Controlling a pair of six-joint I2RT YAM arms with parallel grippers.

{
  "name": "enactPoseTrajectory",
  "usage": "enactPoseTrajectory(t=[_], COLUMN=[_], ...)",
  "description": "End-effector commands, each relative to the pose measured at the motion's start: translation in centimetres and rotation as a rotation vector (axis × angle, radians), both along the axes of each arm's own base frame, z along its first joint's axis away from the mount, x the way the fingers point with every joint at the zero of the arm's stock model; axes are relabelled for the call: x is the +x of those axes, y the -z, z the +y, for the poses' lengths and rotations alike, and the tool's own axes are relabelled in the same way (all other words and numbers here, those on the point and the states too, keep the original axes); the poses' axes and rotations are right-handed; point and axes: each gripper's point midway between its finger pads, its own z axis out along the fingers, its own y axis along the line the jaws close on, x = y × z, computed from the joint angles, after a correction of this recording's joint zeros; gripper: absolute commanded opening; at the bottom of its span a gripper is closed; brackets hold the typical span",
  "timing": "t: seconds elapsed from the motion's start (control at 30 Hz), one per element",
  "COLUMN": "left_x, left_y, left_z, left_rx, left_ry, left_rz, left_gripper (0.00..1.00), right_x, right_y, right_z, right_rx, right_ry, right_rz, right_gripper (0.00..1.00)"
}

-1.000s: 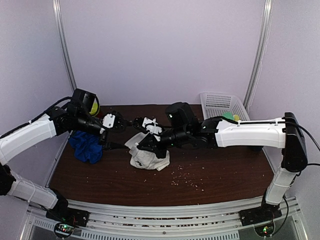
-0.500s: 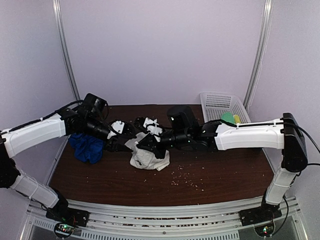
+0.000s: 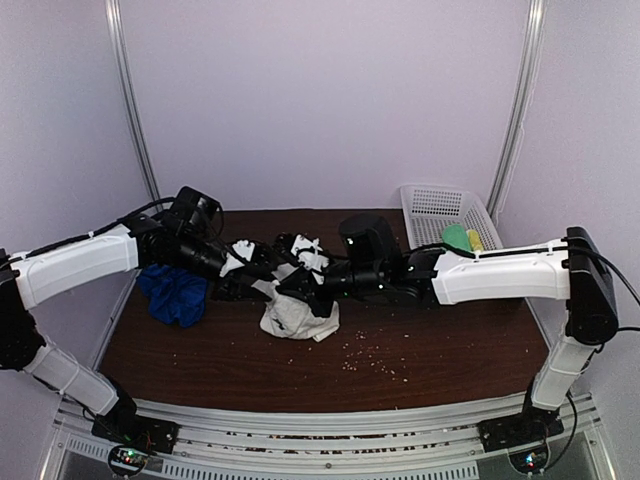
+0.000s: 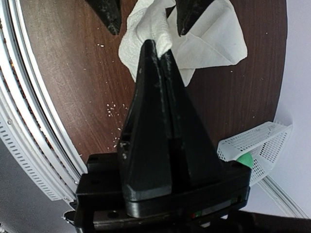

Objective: Roll the towels
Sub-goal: Pass from the right arm to the left

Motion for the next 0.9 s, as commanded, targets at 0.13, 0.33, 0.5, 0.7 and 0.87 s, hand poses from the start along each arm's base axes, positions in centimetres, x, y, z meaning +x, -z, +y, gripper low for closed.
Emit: enactPoseTrajectory(t=[0.13,0.33,0.5,0.7,0.87], left_x=[0.1,0.8,1.3,1.2,0.3], left_y=[-1.0,-1.1,-0.9,-1.8,-2.1], left_z=[-0.9,-1.1,-1.4,-0.3,2.6], left_rx=[-0.035,-0.037,-0.035,-0.014,0.019], left_ry=[0.017,-0.011,-0.028,-0.054,-0.104], left_rz=[0.012,0.025,0.035,-0.032,-0.126], left_gripper=[0.34,0.25,0.02,0.00,0.00], right_x=[0.2,0.0,0.2,0.6,2.0], right_y=[-2.2,-2.0,-1.9,-1.9,-3.3], right_z=[-0.4,-0.3,-0.4,-1.4,-4.1], right_rx=[0.061,0.064,0.062,0.037,0.055], right_ry=[0.027,0.017,0.025,0.054,0.082], right_rz=[-0.023,-0.019,-0.021,-0.050,-0.056], right_gripper=[0.00,0.00,0.00,0.27,0.74])
